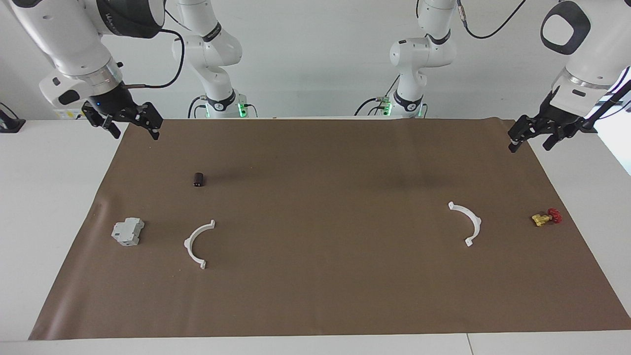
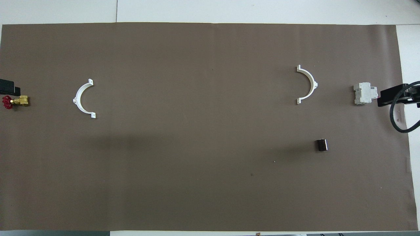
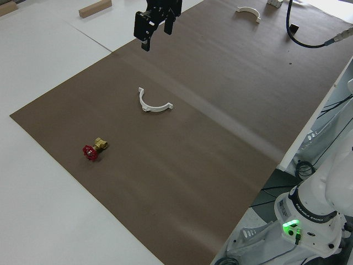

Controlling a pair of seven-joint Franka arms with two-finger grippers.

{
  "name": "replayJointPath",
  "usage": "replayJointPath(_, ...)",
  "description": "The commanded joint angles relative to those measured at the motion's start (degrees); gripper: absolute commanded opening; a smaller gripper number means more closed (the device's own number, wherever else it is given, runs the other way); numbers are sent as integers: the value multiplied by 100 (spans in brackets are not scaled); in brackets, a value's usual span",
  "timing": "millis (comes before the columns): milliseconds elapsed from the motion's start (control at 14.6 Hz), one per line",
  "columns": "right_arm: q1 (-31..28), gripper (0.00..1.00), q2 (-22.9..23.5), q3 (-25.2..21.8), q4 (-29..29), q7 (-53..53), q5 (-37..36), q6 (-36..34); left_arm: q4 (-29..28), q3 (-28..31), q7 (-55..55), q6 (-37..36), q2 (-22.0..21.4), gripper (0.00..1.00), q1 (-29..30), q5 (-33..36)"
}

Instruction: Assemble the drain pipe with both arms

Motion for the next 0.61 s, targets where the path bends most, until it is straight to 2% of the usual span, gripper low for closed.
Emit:
replayJointPath(0,-67,100,24,57,60,30,86,-4,-5,20,-11,-23,-22,100,-34,112)
replayJointPath(546,-67,100,-99,66,-177,22,104,83,-14,20,-11,-32,-22,100,-43,112)
